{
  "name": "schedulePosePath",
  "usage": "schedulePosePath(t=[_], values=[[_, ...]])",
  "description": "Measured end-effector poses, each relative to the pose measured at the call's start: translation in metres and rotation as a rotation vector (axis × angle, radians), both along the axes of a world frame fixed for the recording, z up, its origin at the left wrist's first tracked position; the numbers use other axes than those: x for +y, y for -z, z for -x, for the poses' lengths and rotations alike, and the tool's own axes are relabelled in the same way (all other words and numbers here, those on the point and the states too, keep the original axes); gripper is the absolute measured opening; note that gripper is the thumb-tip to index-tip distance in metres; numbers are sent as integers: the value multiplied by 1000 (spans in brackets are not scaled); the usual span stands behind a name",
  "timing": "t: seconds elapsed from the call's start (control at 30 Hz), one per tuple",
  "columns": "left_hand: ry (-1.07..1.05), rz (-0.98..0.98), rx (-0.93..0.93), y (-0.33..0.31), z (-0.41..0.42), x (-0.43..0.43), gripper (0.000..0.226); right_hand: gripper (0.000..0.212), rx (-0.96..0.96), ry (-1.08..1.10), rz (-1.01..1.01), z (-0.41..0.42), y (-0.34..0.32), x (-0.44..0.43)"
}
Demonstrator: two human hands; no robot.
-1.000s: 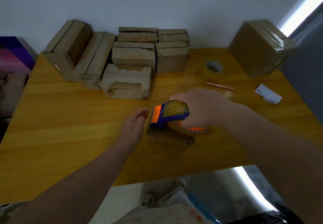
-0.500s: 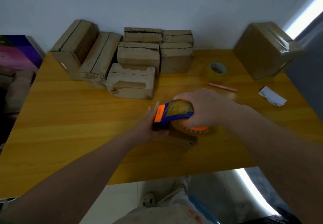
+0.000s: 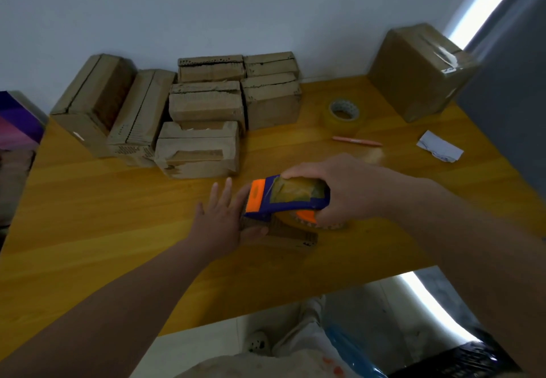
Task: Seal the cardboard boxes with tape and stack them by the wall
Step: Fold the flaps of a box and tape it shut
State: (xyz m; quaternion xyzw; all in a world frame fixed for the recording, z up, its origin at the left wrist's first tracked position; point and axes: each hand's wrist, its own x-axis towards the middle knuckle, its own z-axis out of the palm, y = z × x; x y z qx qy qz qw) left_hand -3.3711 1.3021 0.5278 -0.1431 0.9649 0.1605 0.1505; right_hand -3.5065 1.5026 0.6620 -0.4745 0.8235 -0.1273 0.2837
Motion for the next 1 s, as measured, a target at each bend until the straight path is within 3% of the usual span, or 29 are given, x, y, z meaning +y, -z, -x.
schedulePosePath(t=[0.17, 0.27, 0.37, 0.53, 0.7, 1.0], values=[[11, 5, -49, -6, 5, 0, 112, 73, 49, 45, -85, 20, -3, 37], [105, 69, -28, -9, 11, 0, 118, 75, 73, 73, -156, 23, 8, 59], [252, 140, -22, -21, 19, 2, 105, 76, 131, 52, -114, 18, 26, 64], [415, 54, -44, -33, 42, 18, 110, 78, 153, 97, -66, 16, 43, 69], [347, -24, -44, -35, 40, -8, 101, 77, 51, 128, 84, -5, 56, 45], [275, -81, -12, -36, 29, -16, 97, 84, -118, 153, 136, -8, 47, 43]])
